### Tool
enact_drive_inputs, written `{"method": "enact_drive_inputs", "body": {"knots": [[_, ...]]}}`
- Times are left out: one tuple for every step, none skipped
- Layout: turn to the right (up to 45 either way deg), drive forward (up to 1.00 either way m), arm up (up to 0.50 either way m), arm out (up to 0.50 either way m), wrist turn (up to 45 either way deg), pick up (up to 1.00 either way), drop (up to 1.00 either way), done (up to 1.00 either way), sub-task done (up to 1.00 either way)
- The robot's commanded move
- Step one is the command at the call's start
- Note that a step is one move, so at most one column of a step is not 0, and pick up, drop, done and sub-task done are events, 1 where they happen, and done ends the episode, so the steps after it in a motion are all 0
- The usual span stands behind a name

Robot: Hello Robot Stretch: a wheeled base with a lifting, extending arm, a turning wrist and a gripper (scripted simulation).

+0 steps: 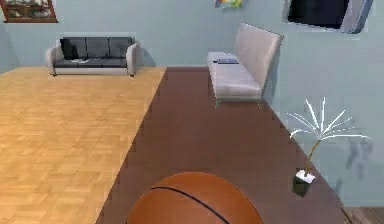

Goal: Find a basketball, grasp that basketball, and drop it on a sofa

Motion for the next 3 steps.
{"method": "enact_drive_inputs", "body": {"knots": [[0.0, 1.00, 0.00, 0.00, 0.0, 0.00, 0.00, 0.00, 0.00], [0.0, 1.00, 0.00, 0.00, 0.0, 0.00, 0.00, 0.00, 0.00], [0.0, 1.00, 0.00, 0.00, 0.0, 0.00, 0.00, 0.00, 0.00]]}}
